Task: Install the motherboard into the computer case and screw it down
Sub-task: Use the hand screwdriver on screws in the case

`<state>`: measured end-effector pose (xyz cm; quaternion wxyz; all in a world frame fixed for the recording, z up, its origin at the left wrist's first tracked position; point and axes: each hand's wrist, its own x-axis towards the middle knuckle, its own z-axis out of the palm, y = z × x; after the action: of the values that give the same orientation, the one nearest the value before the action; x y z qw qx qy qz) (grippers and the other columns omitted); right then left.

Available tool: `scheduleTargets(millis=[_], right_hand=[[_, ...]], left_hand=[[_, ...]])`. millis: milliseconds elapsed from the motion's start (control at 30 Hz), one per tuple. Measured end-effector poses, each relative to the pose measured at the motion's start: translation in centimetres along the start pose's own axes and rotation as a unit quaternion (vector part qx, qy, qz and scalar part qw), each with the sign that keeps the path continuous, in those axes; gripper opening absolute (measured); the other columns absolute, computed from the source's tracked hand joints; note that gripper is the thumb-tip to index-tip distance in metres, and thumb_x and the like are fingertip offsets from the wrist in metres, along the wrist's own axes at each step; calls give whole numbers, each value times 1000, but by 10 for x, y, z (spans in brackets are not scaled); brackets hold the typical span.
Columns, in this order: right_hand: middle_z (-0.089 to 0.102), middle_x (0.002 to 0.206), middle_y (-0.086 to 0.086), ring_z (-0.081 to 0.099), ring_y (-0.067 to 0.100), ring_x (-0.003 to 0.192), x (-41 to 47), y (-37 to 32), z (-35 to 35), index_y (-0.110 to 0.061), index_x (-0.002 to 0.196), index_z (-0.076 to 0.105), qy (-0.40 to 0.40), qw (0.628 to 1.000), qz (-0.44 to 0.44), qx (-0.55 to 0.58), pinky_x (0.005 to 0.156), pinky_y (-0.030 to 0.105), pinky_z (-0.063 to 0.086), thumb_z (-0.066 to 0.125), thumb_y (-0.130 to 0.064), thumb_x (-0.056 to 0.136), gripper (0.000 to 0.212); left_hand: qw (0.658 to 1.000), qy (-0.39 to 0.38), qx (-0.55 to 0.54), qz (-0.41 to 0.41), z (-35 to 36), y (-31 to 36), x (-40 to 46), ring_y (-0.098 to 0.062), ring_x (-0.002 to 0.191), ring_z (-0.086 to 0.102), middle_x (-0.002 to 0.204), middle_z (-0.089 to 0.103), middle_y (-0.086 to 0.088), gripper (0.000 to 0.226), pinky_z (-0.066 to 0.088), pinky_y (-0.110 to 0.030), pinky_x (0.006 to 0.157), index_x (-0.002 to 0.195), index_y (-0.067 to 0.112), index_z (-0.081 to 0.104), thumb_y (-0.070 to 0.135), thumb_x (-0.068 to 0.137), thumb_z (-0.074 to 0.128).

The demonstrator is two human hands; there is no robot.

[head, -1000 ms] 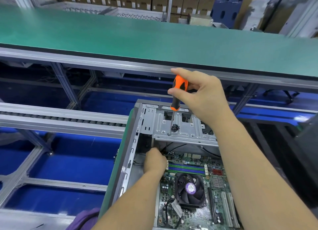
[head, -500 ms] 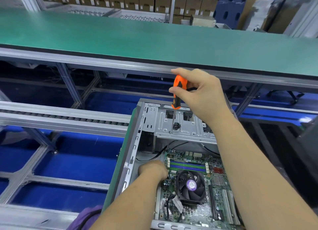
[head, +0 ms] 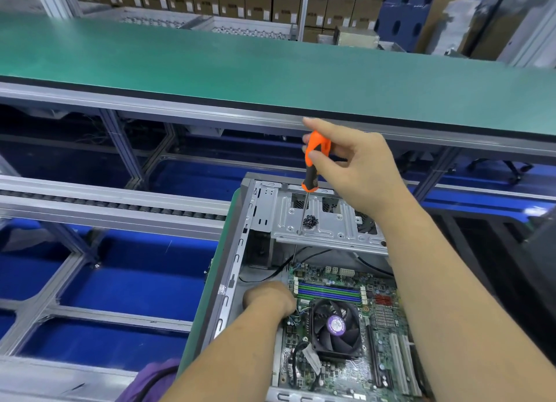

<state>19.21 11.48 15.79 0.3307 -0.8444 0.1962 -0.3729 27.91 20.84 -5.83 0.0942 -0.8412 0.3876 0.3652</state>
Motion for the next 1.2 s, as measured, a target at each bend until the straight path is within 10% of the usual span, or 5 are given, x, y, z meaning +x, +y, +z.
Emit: scheduleTargets(millis=[367,500,667,800,1200], right_hand=[[64,95,3,63,22,91,3,1,1,-23,127,71,34,998,18,-53,88,35,54,80,-25,87,41],[67,112,-3,64,14,106,1,1,-3,-19,134,66,5,1000,7,-13,89,16,49,68,-13,96,39],[62,92,6,62,24,88,2,0,-2,-25,129,70,25,998,18,-46,89,39,53,76,-24,91,38],[68,124,-2,63,14,121,-1,-1,-2,-20,140,61,-26,999,26,24,104,31,51,64,-8,96,46],[69,102,4,67,24,97,2,0,-2,-22,130,69,2,999,13,-38,96,37,55,75,-13,92,40]], left_hand=[[1000,-8,-9,-7,-3,1,-5,-22,102,62,117,64,-5,38,51,-35,91,119,14,58,17,87,37],[1000,-9,-3,-5,-3,1,-6,-22,103,62,117,64,-5,37,50,-35,92,119,15,58,18,89,37],[1000,-11,1,-3,-3,1,-5,-22,102,62,115,64,-4,35,50,-34,91,115,15,59,19,89,36],[1000,-8,4,4,-2,1,-3,-21,91,59,103,60,-3,26,47,-31,80,107,16,57,20,91,37],[1000,-9,6,9,-2,1,-4,-21,86,56,94,57,-2,26,45,-30,75,107,17,56,19,89,37]])
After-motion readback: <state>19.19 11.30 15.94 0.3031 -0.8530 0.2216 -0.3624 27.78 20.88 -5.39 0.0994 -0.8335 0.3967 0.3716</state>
